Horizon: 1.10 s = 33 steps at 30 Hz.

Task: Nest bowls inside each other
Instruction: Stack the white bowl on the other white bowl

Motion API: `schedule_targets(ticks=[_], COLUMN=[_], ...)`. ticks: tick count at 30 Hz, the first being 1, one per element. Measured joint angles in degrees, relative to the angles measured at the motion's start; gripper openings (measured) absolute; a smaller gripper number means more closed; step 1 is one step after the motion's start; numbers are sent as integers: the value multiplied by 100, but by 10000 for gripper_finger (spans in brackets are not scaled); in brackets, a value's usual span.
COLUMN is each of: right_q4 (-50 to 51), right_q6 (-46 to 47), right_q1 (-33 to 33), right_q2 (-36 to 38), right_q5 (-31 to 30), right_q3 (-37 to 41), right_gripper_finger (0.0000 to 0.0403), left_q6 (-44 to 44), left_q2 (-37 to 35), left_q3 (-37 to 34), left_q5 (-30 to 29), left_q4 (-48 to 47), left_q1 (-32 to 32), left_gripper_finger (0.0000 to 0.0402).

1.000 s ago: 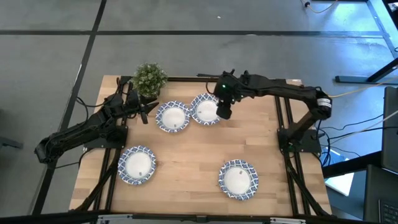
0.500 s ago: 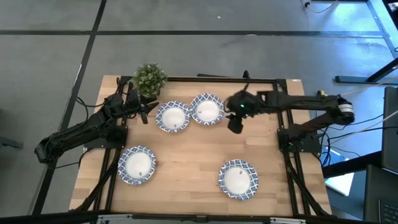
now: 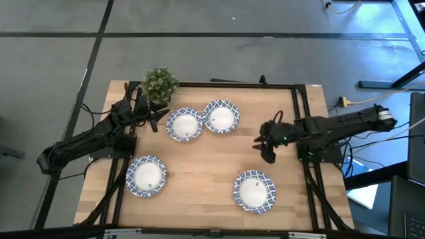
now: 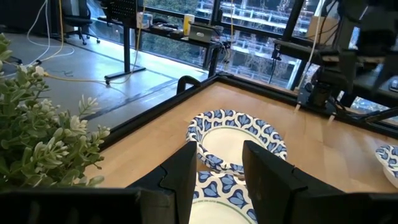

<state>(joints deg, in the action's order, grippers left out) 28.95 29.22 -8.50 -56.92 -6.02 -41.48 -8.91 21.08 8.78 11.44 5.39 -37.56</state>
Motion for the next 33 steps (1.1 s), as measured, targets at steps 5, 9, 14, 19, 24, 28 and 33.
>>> schedule_targets(ticks=[5, 9, 14, 19, 24, 28, 33], right_q4=[-114, -382, -388, -463, -583, -616, -637], right_q6=[832, 1221, 1795, 2167, 2576, 2512, 2549], right_q1=[-677, -1125, -1550, -1827, -1988, -2076, -2161], right_q2=[81, 74, -5, -286, -578, -733, -946], right_q5=[2, -37, -47, -258, -249, -13, 6], right_q3=[324, 483, 655, 739, 739, 739, 739], right_gripper_finger=[154, 154, 154, 154, 154, 154, 160], left_q6=[-16, -18, -109, -308, -308, -311, -319], left_q2=[2, 0, 1, 1, 2, 1, 0], left_q3=[0, -1, 0, -1, -1, -1, 0], left_q5=[23, 22, 22, 22, 22, 22, 22], left_q4=[0, 0, -2, -14, -22, -24, -22], left_q1=[8, 9, 9, 11, 11, 11, 11], left_gripper_finger=[124, 124, 124, 124, 124, 124, 124])
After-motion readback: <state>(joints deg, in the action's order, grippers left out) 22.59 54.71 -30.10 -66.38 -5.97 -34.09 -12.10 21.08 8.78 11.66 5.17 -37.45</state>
